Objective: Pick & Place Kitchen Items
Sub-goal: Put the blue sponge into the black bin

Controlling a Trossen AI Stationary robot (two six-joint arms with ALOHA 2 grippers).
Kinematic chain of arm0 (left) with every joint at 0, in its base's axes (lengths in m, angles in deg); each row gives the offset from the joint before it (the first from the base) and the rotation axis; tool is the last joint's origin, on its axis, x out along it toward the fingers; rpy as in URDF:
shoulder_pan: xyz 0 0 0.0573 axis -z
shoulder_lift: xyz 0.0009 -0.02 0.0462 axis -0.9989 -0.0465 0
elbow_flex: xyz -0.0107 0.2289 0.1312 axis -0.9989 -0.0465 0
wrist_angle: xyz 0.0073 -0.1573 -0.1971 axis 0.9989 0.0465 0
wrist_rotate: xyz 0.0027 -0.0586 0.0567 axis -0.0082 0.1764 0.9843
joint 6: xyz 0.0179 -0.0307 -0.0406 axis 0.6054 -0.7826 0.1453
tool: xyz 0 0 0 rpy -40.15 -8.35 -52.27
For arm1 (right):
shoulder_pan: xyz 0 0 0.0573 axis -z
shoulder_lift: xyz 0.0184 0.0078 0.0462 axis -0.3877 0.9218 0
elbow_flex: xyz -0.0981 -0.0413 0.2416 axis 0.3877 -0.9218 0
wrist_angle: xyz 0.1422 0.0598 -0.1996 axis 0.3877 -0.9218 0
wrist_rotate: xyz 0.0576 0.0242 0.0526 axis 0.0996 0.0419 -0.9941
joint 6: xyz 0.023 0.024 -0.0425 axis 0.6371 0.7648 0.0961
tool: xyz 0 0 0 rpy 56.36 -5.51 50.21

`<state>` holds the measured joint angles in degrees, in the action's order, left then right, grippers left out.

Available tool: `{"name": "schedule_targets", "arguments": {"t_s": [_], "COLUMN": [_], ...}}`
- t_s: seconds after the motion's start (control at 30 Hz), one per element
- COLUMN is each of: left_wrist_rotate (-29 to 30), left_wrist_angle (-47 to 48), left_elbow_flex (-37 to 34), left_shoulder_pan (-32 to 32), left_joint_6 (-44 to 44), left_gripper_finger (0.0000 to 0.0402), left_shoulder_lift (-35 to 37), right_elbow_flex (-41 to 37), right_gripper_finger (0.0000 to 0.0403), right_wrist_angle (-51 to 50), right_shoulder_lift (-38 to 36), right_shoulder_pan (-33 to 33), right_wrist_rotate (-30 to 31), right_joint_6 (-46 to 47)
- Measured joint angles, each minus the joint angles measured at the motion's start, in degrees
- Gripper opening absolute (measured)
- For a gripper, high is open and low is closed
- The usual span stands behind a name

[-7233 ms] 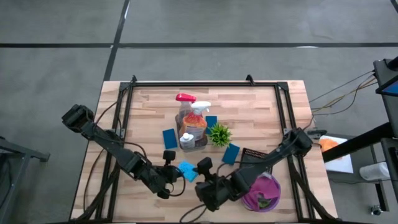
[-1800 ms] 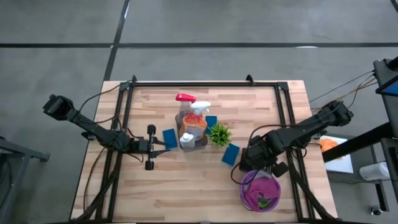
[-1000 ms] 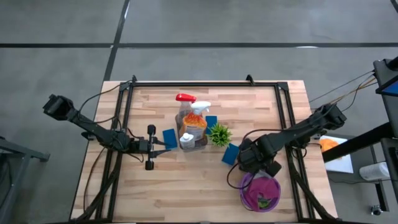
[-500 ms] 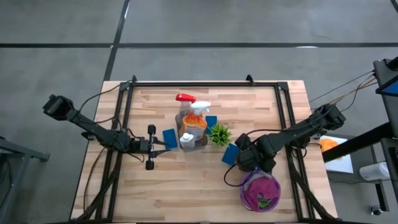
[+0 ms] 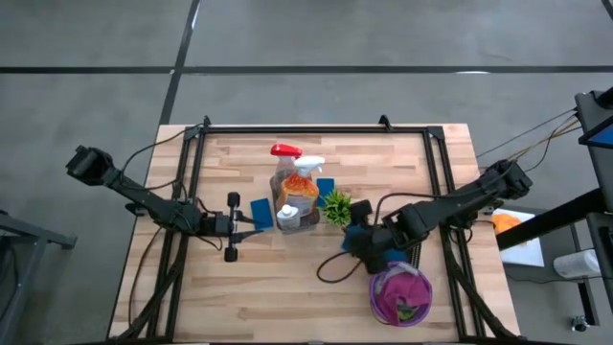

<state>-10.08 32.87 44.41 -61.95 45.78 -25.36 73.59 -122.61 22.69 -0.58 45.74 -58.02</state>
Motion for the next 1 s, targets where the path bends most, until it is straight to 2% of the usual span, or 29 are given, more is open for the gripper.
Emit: {"name": "schedule_targets", "arguments": {"t_s": [0.17,0.27,0.33,0.53,0.63,0.7,1.0], "left_wrist_rotate": [-0.1,-0.1,0.4,6.1,6.4,6.4,4.9], "left_wrist_angle": [0.5,6.8,15.7,55.8,67.3,70.2,70.2], "left_elbow_flex": [0.0,1.0,3.1,15.0,19.4,21.1,23.0], "left_shoulder_pan": [0.0,0.0,0.0,0.0,0.0,0.0,-0.3], "left_joint_6": [-4.8,-8.8,-12.9,-34.3,-40.9,-42.8,-45.0], "left_gripper_finger": [0.0091,0.0091,0.0091,0.0092,0.0096,0.0097,0.0098], "left_shoulder_lift": [0.0,0.0,0.0,-1.1,-3.1,-4.9,-17.4], "right_elbow_flex": [-0.4,-2.6,-5.0,-16.1,-20.4,-21.9,-23.4], "right_gripper_finger": [0.0299,0.0299,0.0299,0.0299,0.0299,0.0299,0.0299], "right_wrist_angle": [14.6,25.4,32.3,58.8,67.8,70.0,69.8], "right_shoulder_lift": [0.5,0.5,0.5,1.1,1.1,1.0,0.9], "right_shoulder_pan": [-0.5,-0.9,-1.1,-1.6,-2.1,-2.6,-6.2], "right_wrist_rotate": [0.0,-0.2,-0.3,-0.5,0.2,2.0,6.9], "right_joint_6": [-0.4,-3.3,-5.2,-9.8,-11.6,-12.0,-13.3]}}
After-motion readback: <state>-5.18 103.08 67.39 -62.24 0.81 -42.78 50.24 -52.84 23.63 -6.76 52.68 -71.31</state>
